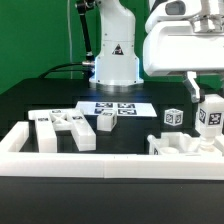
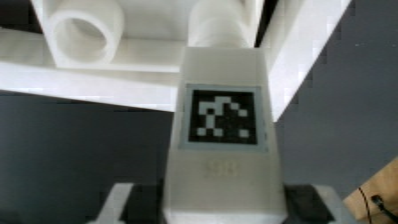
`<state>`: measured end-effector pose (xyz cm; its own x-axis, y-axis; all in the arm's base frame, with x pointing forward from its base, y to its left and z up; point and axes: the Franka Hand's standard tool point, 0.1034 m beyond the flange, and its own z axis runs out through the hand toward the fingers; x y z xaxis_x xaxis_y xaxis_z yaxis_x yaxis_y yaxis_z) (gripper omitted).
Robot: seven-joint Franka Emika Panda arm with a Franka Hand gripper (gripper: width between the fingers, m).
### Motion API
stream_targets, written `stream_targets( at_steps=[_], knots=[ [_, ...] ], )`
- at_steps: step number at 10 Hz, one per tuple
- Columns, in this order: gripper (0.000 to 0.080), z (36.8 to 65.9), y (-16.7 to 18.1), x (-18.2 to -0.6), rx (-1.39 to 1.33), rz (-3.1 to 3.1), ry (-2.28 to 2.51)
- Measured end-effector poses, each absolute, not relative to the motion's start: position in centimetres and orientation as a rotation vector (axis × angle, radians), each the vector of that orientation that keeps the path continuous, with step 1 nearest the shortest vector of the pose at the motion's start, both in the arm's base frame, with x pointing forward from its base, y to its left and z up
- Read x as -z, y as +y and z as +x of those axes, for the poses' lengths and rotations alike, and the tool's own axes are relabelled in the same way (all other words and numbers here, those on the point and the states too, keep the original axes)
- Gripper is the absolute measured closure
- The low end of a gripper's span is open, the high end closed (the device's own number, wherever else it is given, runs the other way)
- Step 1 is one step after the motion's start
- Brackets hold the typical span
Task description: Assemble chair
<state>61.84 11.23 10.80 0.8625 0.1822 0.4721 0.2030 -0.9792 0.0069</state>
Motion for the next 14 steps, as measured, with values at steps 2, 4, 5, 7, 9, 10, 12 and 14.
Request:
stream_targets(
  at_steps=[2, 4, 5, 7, 9, 10, 12, 14],
  knots=[
    [0.0509, 61.9, 11.3, -10.7, 0.758, -2.988, -0.310],
    [0.0509, 62.0, 11.4, -10.6, 0.777, -2.983, -0.311],
    [0.0509, 62.1, 11.4, -10.6, 0.790, -2.980, -0.311],
    [0.0509, 61.8, 11.3, -9.9, 0.785, -2.983, -0.314],
    [0.0509, 61.7, 11.3, -9.4, 0.779, -2.985, -0.316],
    [0.0509, 61.6, 11.3, -9.3, 0.781, -2.985, -0.317],
    [0.0509, 61.6, 11.3, -9.3, 0.831, -2.972, -0.318],
    [0.0509, 61.3, 11.4, -9.2, 0.890, -2.956, -0.321]
  ],
)
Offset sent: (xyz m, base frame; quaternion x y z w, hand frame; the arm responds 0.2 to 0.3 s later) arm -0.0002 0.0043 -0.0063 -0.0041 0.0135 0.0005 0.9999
